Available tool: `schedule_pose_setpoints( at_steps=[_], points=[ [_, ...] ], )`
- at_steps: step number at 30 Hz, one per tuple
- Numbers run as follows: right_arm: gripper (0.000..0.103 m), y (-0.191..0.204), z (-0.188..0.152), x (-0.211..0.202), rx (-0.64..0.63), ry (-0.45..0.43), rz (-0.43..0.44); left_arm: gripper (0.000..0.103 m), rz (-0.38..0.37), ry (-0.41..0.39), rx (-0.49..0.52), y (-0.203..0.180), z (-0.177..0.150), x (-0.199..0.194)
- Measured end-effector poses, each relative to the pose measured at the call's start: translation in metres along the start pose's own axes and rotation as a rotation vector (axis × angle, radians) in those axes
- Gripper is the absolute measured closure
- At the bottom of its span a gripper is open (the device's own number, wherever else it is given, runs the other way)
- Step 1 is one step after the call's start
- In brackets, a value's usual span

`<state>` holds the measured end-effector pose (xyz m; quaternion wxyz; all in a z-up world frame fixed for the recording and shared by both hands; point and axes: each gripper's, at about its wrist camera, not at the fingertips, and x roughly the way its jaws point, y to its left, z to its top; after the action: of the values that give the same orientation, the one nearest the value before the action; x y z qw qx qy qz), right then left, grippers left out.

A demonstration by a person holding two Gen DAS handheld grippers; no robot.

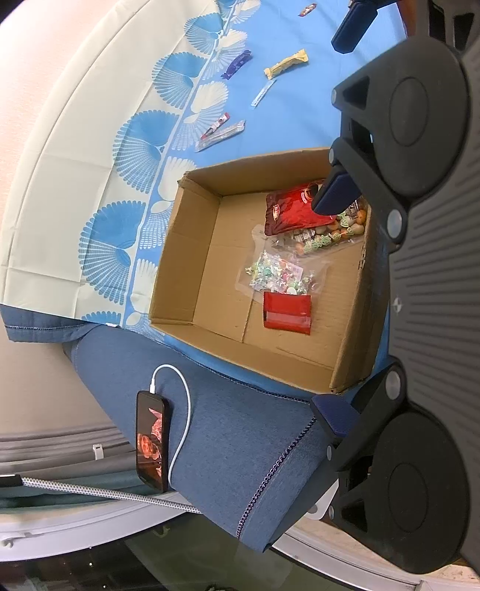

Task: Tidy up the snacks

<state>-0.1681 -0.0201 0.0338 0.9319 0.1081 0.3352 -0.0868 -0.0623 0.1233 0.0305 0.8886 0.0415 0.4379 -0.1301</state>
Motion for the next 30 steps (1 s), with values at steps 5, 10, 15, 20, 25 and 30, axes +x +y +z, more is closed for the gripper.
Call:
schedule_pose_setpoints(
  at_steps=[5, 10, 15, 20, 25, 30],
  points=[
    [0.000, -0.0005, -0.0002, -0.0002, -0.002, 0.000, 0.002, 0.000, 0.000, 0.002, -0.002, 0.0004, -0.0006, 0.0006],
    [0.000, -0.0003, -0.0002, 0.0002, -0.001, 0.000, 0.001, 0.000, -0.001, 0.004, -0.002, 0.0006, -0.0011, 0.0013],
    [0.000, -0.0004, -0.0004, 0.0002, -0.003, 0.000, 0.003, 0.000, 0.001, 0.003, -0.005, 0.0018, -0.0013, 0.0021],
    [0.000, -0.0004, -0.0004, 0.0001, -0.001, 0.000, 0.003, 0.000, 0.003, 0.007, -0.004, 0.0010, -0.0011, 0.0032],
    [0.000, -0.0019, -0.0011, 0.0017, 0.005, 0.000, 0.005, 0.000, 0.007, 0.011, 0.000, -0.0002, -0.0004, 0.0038],
    [0.000, -0.0089, -0.0018, 0.0033, 0.028, -0.005, 0.005, 0.000, 0.012, 0.015, 0.010, -0.0056, 0.0019, 0.0050]
  ],
)
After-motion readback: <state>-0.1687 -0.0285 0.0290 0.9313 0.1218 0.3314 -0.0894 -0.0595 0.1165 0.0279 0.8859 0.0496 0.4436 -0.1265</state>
